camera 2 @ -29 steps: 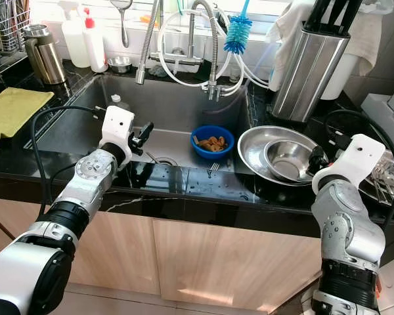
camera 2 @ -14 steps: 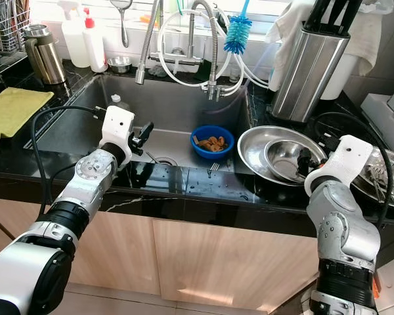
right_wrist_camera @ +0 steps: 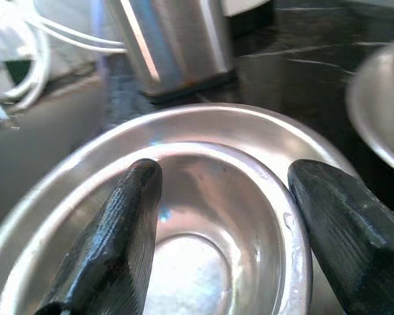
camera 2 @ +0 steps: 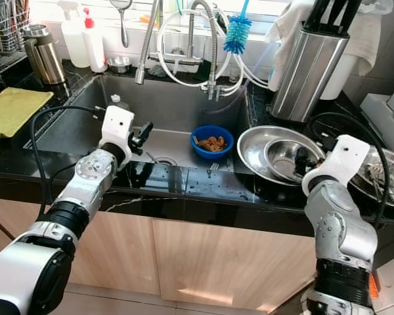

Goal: Kitchen organization

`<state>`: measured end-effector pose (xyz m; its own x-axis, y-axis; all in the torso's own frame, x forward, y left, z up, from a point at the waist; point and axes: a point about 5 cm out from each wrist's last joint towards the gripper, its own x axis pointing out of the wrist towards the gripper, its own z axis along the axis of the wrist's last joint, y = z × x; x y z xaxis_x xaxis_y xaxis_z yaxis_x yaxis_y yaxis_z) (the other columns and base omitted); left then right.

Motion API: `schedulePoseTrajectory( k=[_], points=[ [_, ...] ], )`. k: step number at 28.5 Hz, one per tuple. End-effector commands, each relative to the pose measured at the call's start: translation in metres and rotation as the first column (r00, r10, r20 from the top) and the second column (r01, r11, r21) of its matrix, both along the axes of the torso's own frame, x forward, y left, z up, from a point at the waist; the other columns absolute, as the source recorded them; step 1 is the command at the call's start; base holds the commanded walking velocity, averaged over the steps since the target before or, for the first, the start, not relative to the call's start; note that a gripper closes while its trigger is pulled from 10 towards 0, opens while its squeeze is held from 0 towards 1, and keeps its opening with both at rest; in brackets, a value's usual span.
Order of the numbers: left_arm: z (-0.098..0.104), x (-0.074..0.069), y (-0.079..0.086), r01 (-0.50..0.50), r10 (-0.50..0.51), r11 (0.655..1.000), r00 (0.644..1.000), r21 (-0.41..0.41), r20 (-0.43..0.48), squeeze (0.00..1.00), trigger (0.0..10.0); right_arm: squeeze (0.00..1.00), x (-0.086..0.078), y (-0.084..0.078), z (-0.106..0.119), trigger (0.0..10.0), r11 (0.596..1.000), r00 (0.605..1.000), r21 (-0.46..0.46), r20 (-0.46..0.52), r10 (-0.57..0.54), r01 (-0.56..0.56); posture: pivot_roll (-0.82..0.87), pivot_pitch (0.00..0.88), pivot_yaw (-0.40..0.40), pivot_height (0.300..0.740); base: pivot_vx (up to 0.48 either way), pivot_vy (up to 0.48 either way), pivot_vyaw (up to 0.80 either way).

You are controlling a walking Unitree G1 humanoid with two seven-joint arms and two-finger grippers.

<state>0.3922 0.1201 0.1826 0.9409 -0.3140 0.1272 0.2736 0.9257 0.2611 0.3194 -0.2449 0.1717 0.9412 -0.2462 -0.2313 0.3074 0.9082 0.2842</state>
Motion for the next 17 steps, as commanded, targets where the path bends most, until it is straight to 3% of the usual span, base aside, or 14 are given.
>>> schedulePoseTrajectory(
  k=[1, 17],
  points=[
    [0.0073, 0.0008, -0.0015, 0.007, -0.008, 1.000, 0.999, 0.009, 0.033, 0.00, 10.0, 0.00, 0.0031, 0.0043, 0.0062, 10.0, 1.000, 0.999, 0.007, 0.032, 0.022, -0.023, 0.07, 0.000, -0.088, 0.740, 0.000, 0.000, 0.00],
    [0.0081, 0.0005, -0.0044, 0.019, -0.020, 0.999, 0.999, 0.029, 0.043, 0.00, 10.0, 0.00, 0.0003, 0.0030, 0.0077, 10.0, 1.000, 0.999, 0.010, 0.042, 0.010, -0.011, 0.07, 0.000, -0.087, 0.740, 0.000, 0.000, 0.00]
  ],
)
